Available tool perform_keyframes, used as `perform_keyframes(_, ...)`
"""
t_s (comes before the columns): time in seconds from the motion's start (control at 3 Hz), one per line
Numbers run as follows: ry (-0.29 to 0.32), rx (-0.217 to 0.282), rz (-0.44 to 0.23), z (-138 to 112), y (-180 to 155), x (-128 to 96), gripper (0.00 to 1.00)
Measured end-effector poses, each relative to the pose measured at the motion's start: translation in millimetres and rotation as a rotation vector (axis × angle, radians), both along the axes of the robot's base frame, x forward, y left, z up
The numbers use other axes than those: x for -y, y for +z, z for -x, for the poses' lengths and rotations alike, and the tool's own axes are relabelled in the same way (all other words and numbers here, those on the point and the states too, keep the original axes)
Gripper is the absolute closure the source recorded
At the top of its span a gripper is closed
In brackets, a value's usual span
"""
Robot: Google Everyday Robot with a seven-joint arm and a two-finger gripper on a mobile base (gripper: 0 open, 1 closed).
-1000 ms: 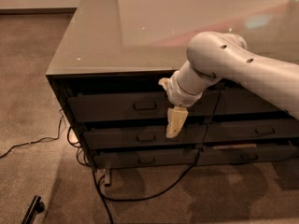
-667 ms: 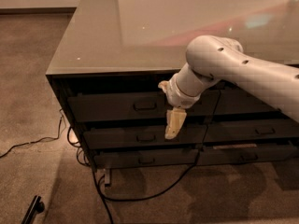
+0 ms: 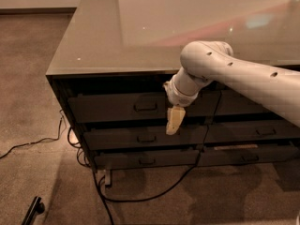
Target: Open top drawer
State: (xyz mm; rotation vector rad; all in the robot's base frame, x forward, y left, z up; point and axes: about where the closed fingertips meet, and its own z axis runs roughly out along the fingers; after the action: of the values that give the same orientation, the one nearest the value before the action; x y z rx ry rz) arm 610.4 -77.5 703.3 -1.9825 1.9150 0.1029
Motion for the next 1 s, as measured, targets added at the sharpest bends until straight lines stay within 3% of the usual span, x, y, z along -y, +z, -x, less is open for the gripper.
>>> perform_keyframes(1.0,0.040,-0.040,-0.030,-1.6,-13.9,-8.3,0.00)
